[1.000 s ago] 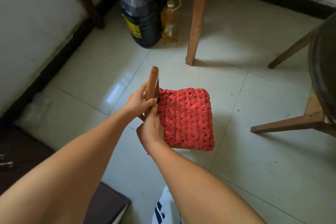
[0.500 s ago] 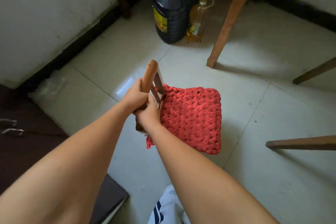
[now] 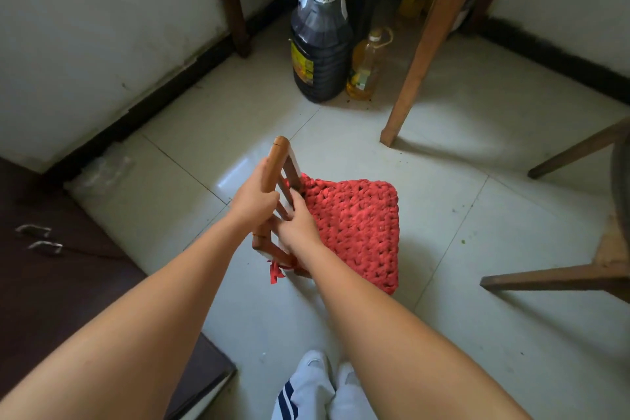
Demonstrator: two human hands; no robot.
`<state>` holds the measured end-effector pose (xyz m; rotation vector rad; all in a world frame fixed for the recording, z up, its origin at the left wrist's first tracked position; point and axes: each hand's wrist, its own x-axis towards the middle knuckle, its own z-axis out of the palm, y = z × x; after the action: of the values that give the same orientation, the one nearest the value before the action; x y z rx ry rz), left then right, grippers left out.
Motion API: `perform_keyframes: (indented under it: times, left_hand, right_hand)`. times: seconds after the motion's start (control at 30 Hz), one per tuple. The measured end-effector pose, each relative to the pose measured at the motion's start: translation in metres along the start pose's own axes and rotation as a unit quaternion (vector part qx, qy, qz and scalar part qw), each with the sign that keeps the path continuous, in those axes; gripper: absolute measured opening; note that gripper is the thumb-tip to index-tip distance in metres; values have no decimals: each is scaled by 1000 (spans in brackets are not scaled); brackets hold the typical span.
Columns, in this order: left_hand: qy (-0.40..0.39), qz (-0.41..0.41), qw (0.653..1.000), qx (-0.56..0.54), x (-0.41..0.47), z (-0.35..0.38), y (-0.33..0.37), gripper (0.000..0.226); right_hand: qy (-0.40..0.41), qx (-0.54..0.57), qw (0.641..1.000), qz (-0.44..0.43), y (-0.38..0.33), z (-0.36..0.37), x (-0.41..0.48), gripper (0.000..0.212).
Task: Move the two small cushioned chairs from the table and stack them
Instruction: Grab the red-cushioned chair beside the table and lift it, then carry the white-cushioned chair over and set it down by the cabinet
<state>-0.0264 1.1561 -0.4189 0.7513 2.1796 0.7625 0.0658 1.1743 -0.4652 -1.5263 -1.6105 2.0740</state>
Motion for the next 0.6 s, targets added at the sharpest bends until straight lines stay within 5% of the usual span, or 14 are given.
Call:
perform_keyframes:
  times: [0.37,0.6]
  left_hand:
    - [-43,-52,973,-223,-195,8,73,61]
    - [-105,-42,964,-242,-311,39,101,60]
  right_hand:
    - [97,-36,995,2,-10,-164,-177,58]
    - [139,20,990,15,26,-217,-322,54]
